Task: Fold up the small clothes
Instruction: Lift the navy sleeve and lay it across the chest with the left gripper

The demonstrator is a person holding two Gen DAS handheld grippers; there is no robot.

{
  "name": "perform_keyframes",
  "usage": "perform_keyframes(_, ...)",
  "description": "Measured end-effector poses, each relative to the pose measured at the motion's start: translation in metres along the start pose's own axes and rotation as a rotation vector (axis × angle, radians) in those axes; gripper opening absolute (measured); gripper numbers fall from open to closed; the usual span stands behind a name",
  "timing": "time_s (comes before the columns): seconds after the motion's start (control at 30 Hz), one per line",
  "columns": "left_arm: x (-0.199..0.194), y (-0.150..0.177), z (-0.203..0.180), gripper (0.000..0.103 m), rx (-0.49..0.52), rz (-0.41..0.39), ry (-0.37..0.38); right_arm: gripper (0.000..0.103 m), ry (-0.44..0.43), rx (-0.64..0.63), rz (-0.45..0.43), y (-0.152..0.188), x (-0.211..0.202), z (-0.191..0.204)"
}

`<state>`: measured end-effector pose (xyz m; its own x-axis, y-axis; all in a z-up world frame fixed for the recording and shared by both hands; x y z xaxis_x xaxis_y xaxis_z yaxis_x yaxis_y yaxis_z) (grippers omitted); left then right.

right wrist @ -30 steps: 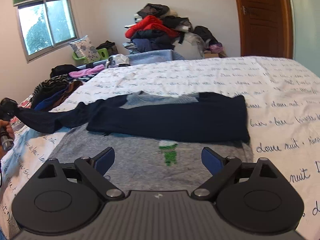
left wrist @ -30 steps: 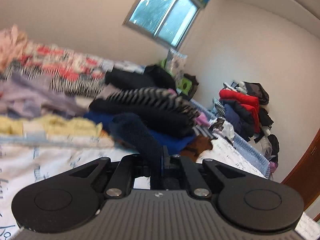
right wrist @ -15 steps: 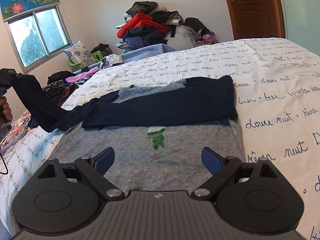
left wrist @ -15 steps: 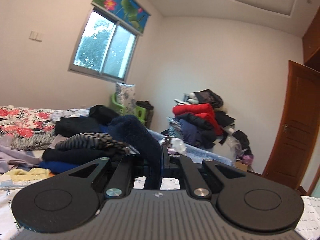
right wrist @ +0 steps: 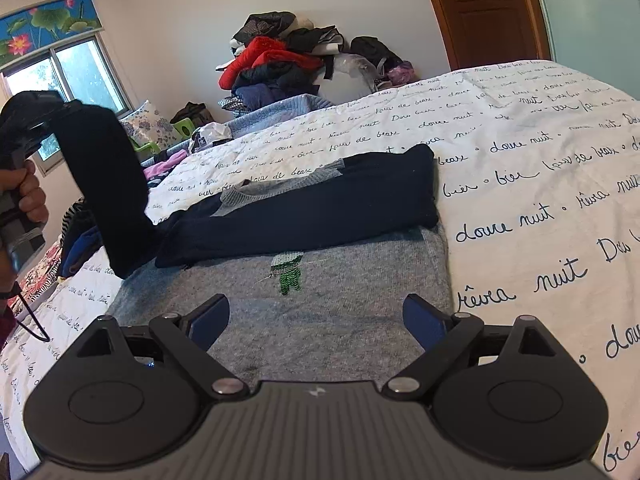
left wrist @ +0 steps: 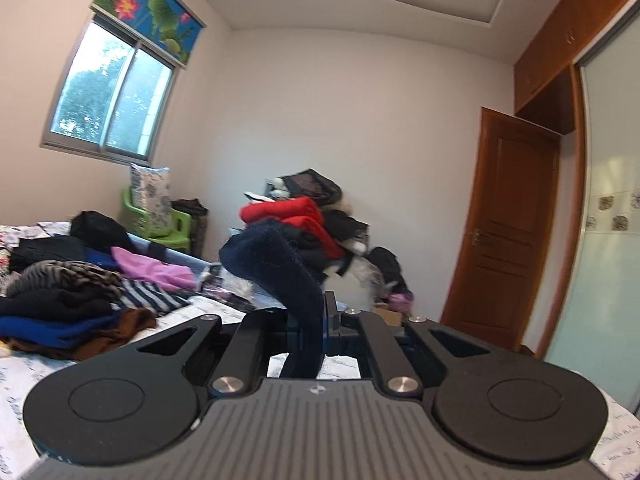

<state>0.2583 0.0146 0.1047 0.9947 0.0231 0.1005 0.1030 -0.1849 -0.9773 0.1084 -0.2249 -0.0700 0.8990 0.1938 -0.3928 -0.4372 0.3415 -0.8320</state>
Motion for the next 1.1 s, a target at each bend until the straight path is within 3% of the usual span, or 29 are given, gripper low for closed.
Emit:
perform_keyframes(0.2, 0.006, 0.035, -0.049, 0.007, 0.044, 0.056, 0.081, 0.094, 0.021, 0.037, 0.003, 0.002, -0.004, -0.013)
perform_keyframes(0.47, 0.010, 0.106, -0.112, 0.007, 0.148, 0.150, 0.179, 0.094, 0.035, 0.054, -0.002, 0.003, -0.011, -0.024)
perform_keyframes(0.7, 0.006, 0.169, -0.164, 0.008, 0.299, 0.229, 0.282, 0.094, 0.043, 0.072, 0.008, 0.007, -0.011, -0.032)
perform_keyframes(0.9, -0.002, 0.210, -0.192, 0.009, 0.373, 0.314, 0.325, 0.094, 0.051, 0.081, 0.017, 0.009, -0.013, -0.038)
perform_keyframes(1.1, -0.011, 0.226, -0.207, 0.029, 0.439, 0.330, 0.363, 0.094, 0.061, 0.096, 0.025, 0.012, -0.013, -0.042)
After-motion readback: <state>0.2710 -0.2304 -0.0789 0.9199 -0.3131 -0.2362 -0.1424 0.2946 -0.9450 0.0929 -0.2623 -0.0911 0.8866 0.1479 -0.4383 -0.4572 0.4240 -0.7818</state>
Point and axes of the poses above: each gripper's, at about its wrist camera, not at the fingertips, and x roughly the way its jaws point, z to its left, y to its underside, the point moved 4 cm from there along x, roughly the way its jaws point, and after that the axes turned 10 degrees about -z, right-handed, at the moved point
